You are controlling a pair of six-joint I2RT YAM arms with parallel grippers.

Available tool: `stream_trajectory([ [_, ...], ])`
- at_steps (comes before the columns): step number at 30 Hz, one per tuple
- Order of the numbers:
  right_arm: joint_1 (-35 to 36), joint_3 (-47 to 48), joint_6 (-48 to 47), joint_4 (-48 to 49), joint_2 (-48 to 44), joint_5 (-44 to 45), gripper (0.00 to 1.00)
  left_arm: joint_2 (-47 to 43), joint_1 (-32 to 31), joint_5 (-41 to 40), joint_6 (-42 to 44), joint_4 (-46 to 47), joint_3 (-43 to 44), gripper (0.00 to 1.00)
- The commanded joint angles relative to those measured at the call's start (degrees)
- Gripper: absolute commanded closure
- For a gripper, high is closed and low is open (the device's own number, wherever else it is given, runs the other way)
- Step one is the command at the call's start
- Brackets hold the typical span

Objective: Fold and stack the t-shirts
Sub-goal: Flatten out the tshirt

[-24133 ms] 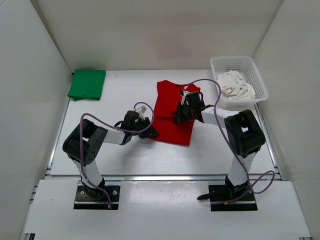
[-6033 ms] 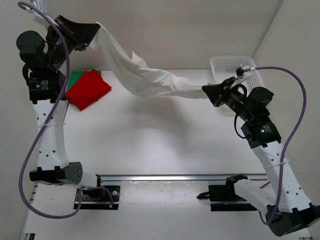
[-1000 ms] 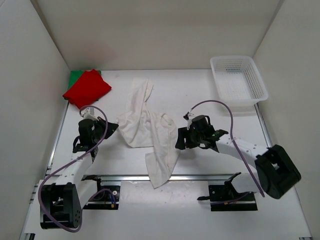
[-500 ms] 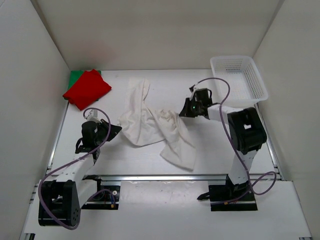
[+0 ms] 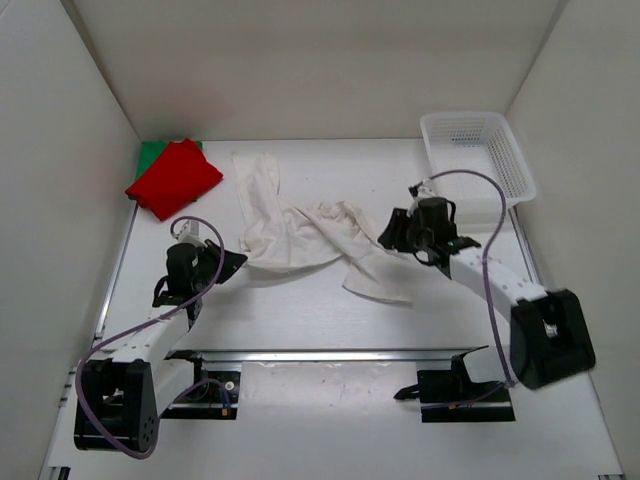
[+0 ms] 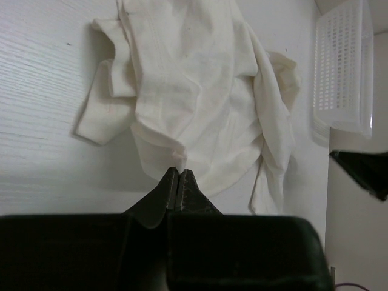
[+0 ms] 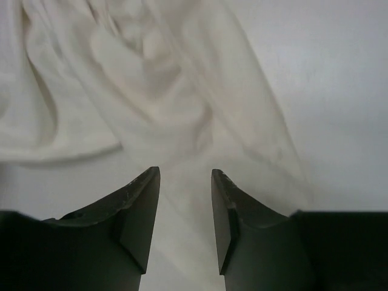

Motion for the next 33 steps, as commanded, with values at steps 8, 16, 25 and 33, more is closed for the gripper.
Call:
stream_trajectory([
  [8,-1.02,-30.84,11.18,-13.25,-37.87,8.8,0.55,-5.41,-6.65,1.36,-0.07,2.71,-2.16,1.0],
  [16,-7.01,-37.26,16.27,-9.58,-40.17,0.54,0.55,-6.47,-8.5,0.48,-0.77,3.95,-2.69,1.0],
  [25,-8.93,-42.54,23.92,-1.77,-38.15,-5.25,0.6,-5.85,-7.98,0.83,-1.48,5.52,-3.56,1.0],
  [33,-8.76,-43.08,24.55,4.04,-38.93,-3.33,0.9,-5.15,-7.8,0.48,-1.65,5.61,-3.48,1.0],
])
